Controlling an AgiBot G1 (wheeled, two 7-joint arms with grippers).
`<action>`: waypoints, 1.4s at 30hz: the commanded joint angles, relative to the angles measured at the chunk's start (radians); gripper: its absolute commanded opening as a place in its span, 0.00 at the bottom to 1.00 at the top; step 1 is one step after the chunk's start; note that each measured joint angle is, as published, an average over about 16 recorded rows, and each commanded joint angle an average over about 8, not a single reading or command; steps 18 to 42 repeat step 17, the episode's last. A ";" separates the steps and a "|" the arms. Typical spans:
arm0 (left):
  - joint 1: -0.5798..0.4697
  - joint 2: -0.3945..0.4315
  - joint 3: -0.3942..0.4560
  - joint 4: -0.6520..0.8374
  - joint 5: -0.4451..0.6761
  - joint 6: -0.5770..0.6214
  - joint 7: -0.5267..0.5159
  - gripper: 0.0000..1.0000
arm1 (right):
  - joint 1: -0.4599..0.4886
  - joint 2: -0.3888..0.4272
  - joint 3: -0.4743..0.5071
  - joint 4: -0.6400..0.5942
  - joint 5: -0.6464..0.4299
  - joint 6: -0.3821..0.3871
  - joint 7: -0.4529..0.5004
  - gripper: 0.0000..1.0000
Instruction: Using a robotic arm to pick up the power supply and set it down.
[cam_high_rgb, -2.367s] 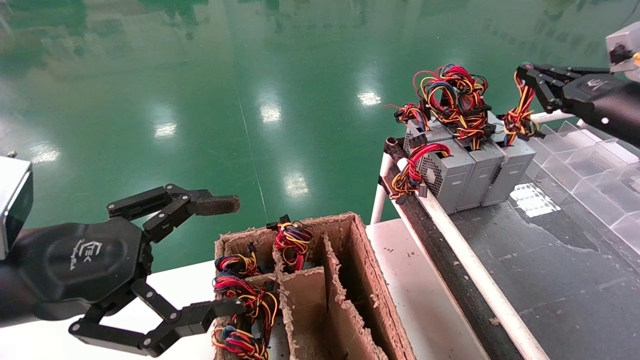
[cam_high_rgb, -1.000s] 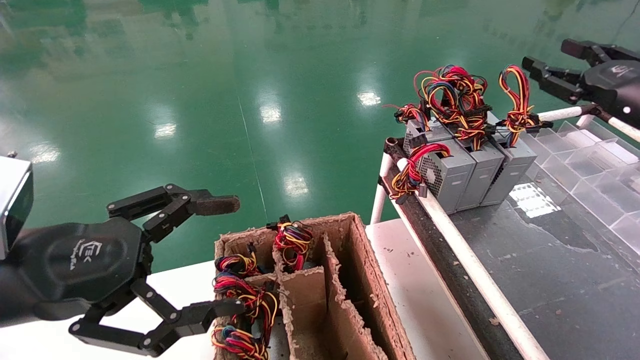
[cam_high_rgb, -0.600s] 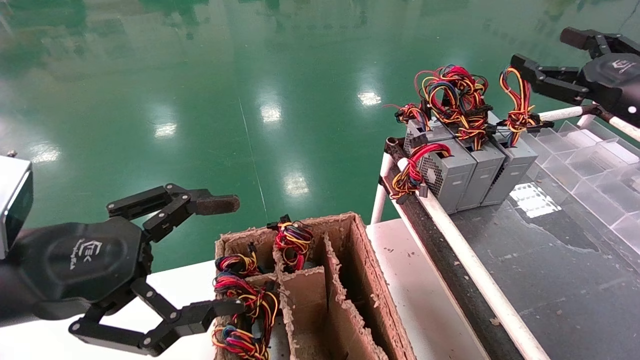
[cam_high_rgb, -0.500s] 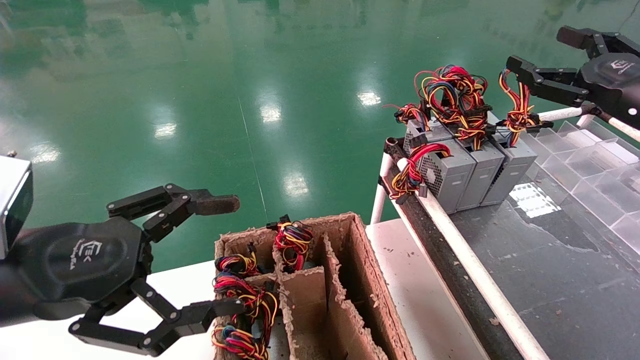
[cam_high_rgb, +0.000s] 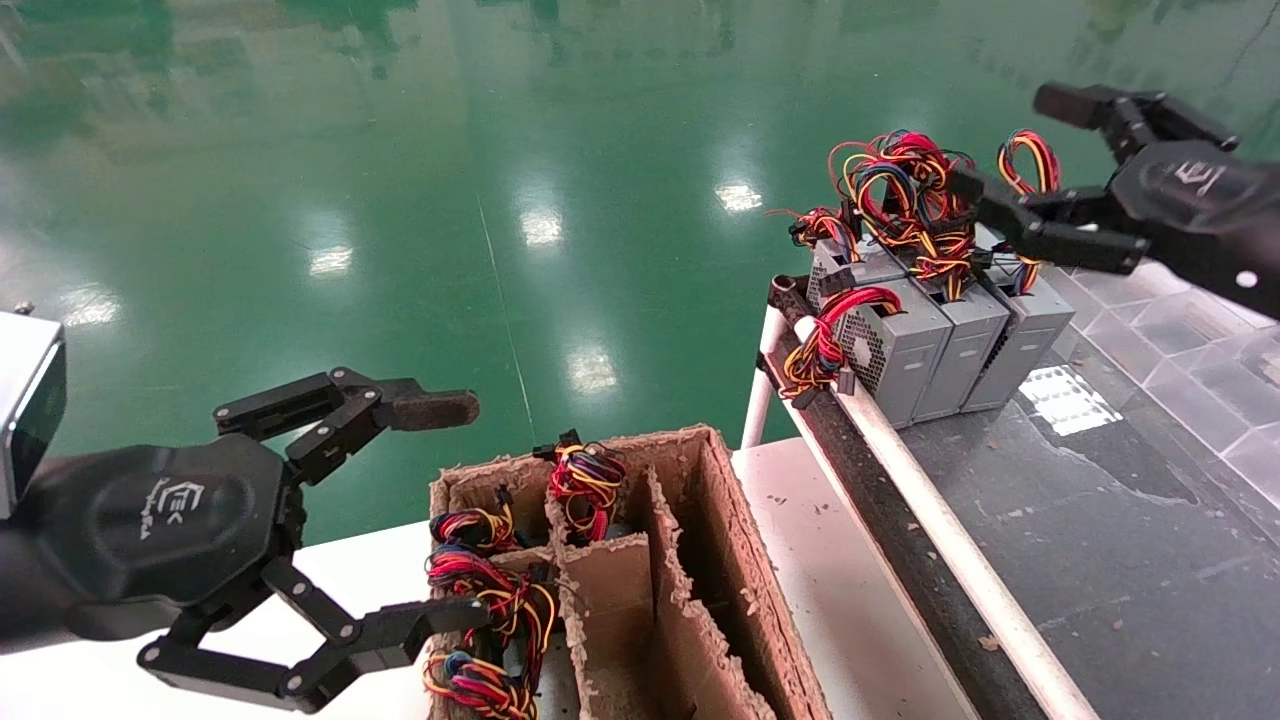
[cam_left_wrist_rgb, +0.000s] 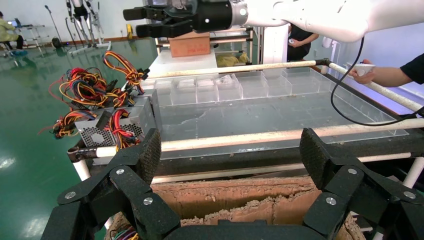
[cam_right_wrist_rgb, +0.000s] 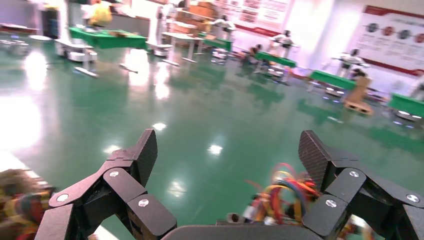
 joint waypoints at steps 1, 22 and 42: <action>0.000 0.000 0.000 0.000 0.000 0.000 0.000 1.00 | -0.022 0.009 -0.001 0.042 0.011 -0.014 0.021 1.00; 0.000 0.000 0.000 0.000 0.000 0.000 0.000 1.00 | -0.179 0.074 -0.007 0.348 0.094 -0.118 0.173 1.00; 0.000 0.000 0.000 0.000 0.000 0.000 0.000 1.00 | -0.179 0.074 -0.007 0.348 0.094 -0.118 0.173 1.00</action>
